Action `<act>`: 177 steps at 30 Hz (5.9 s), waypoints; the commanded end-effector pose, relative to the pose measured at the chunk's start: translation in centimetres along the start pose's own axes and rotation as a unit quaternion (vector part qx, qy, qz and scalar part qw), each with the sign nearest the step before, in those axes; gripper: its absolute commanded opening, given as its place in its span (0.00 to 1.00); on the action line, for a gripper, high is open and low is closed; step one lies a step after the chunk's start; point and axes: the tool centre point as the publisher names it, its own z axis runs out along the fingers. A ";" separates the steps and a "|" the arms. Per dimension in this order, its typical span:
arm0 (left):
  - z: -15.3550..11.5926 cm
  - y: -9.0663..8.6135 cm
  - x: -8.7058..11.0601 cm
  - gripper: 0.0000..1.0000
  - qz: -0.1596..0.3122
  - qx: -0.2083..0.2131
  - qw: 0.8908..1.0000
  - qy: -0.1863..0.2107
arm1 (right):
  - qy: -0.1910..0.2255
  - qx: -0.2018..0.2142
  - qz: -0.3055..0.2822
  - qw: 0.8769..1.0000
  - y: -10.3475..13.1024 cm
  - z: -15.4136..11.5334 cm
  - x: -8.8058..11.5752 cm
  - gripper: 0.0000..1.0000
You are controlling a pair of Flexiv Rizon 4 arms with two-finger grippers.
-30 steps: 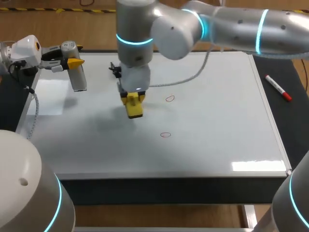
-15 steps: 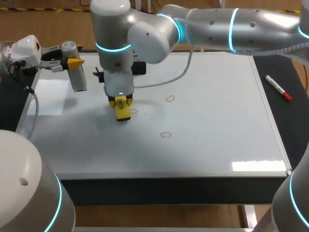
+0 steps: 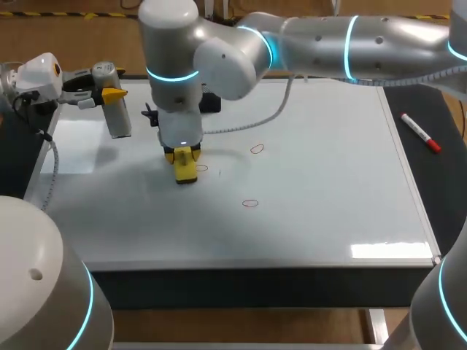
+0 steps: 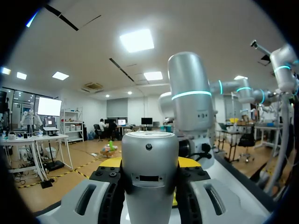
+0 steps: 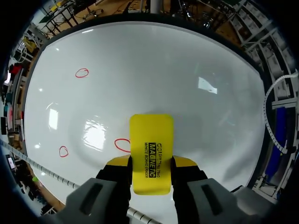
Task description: Pick up the inspection probe, press it on each red-marked spot on the whiteboard one by one, put down the probe, pick up the eraser, and wipe off all the red marks.
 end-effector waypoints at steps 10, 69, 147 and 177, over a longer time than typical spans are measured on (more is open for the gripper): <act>0.0 -0.1 0.1 0.00 0.001 0.000 1.000 -0.001 | -0.004 0.011 0.019 1.000 0.1 0.5 2.4 0.00; 0.0 -0.1 0.1 0.00 0.001 0.000 1.000 -0.001 | 0.019 0.030 0.172 0.985 -2.8 -7.3 24.2 0.00; 12.6 -0.2 5.2 0.00 0.012 0.014 0.994 0.108 | 0.021 -0.006 0.341 0.940 -0.9 -4.5 41.0 0.00; 27.4 3.9 6.5 0.00 -0.004 0.021 0.996 0.084 | 0.021 -0.006 0.341 0.940 -0.9 -4.5 41.0 0.00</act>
